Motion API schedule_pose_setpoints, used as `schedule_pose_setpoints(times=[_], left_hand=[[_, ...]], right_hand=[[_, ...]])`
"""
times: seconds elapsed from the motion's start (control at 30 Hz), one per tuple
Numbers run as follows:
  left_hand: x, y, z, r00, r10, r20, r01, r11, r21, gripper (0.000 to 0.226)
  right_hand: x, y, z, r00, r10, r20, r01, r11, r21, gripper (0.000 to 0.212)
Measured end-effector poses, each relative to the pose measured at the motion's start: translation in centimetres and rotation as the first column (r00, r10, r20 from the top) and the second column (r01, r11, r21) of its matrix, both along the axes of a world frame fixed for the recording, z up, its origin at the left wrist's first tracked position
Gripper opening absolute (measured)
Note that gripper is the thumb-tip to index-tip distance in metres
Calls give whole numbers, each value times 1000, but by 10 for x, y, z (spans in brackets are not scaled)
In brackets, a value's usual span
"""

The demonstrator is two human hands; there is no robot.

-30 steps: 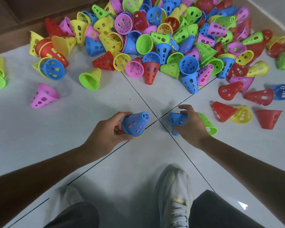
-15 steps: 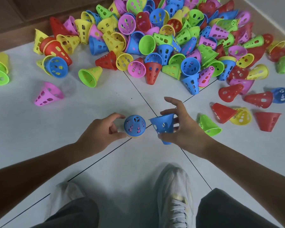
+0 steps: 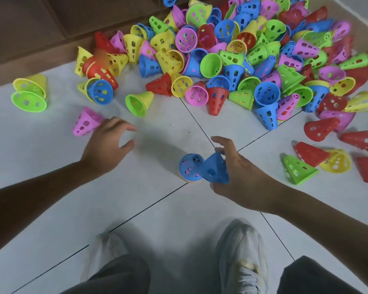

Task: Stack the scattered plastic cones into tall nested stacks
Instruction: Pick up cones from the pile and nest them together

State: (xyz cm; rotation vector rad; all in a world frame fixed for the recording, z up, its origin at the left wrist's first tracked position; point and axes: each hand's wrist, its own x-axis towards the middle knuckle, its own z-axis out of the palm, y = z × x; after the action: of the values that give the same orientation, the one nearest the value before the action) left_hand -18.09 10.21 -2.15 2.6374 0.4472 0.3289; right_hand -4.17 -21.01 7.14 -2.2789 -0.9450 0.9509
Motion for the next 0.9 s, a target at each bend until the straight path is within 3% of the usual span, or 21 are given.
schedule_pose_setpoints(times=[0.17, 0.27, 0.4, 0.6, 0.8, 0.9], left_hand=[[1, 38, 0, 986, 162, 31, -165, 962, 218, 44], [-1, 60, -4, 962, 267, -53, -246, 936, 252, 61], [-6, 76, -12, 909, 362, -208, -308, 918, 249, 59], [-15, 78, -21, 929, 304, -210, -254, 938, 237, 37], [-24, 62, -26, 959, 236, -158, -200, 955, 218, 28], [-20, 38, -16, 974, 193, -117, -178, 975, 134, 28]], right_hand=[[-1, 12, 5, 998, -60, 37, 59, 998, 32, 75], [-5, 21, 3, 992, -77, 96, 74, 997, 32, 58], [-11, 30, -7, 972, -38, 231, 41, 999, -5, 37], [-18, 35, -22, 966, -35, 256, 23, 998, 50, 40], [-27, 28, -32, 968, -106, 226, 68, 983, 168, 50], [-27, 20, -33, 970, -134, 203, 100, 981, 166, 46]])
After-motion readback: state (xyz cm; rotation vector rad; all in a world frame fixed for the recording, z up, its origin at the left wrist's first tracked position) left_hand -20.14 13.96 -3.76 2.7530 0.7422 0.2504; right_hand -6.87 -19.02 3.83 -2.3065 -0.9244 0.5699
